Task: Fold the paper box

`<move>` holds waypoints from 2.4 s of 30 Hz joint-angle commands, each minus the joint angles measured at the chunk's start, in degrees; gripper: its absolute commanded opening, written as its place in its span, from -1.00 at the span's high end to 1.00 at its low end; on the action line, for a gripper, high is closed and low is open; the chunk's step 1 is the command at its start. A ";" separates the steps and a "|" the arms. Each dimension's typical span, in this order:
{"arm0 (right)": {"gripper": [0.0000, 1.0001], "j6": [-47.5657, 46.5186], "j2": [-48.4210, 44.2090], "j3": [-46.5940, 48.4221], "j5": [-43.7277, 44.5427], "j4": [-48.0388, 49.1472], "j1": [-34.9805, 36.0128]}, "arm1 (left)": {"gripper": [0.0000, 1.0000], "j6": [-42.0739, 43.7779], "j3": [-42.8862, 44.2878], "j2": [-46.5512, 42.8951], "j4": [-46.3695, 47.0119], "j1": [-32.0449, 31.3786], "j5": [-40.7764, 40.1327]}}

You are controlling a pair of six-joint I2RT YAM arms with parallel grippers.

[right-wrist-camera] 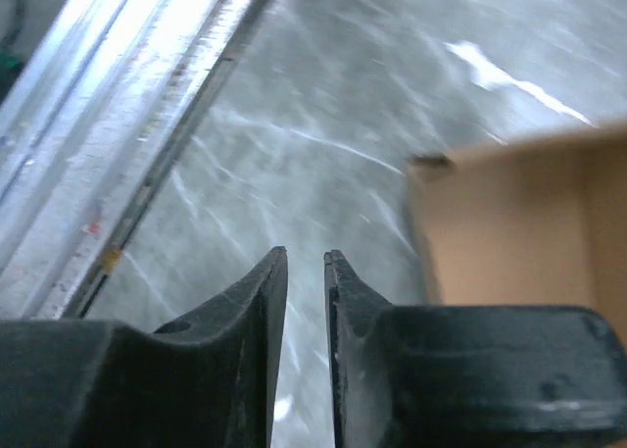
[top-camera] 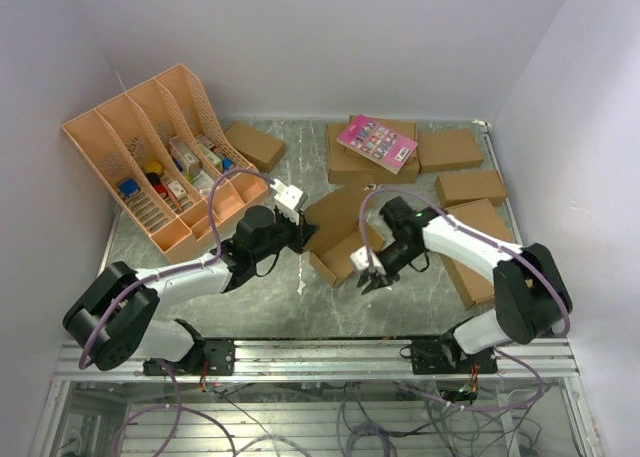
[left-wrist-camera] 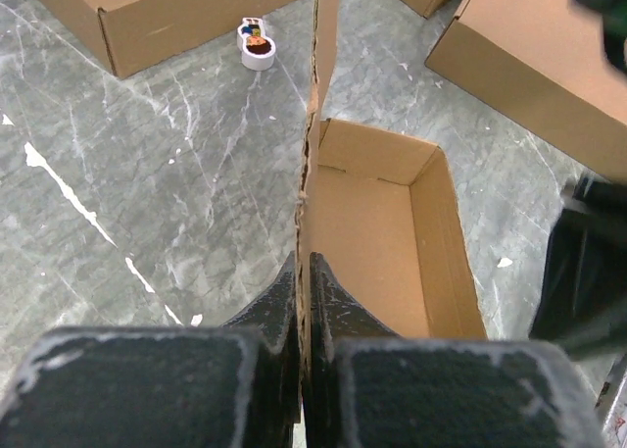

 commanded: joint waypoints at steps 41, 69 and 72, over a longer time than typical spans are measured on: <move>0.73 3.96 1.46 -7.56 15.48 19.14 13.42 | -0.32 -9.23 -6.52 0.50 5.29 -4.23 -1.75; 0.83 5.12 2.98 -7.98 14.87 20.50 13.43 | -0.14 -14.73 -9.93 11.59 23.72 -4.12 -0.70; 0.83 5.11 2.95 -8.04 15.03 20.50 13.37 | -0.19 -14.96 -9.69 11.29 23.39 -4.12 -2.20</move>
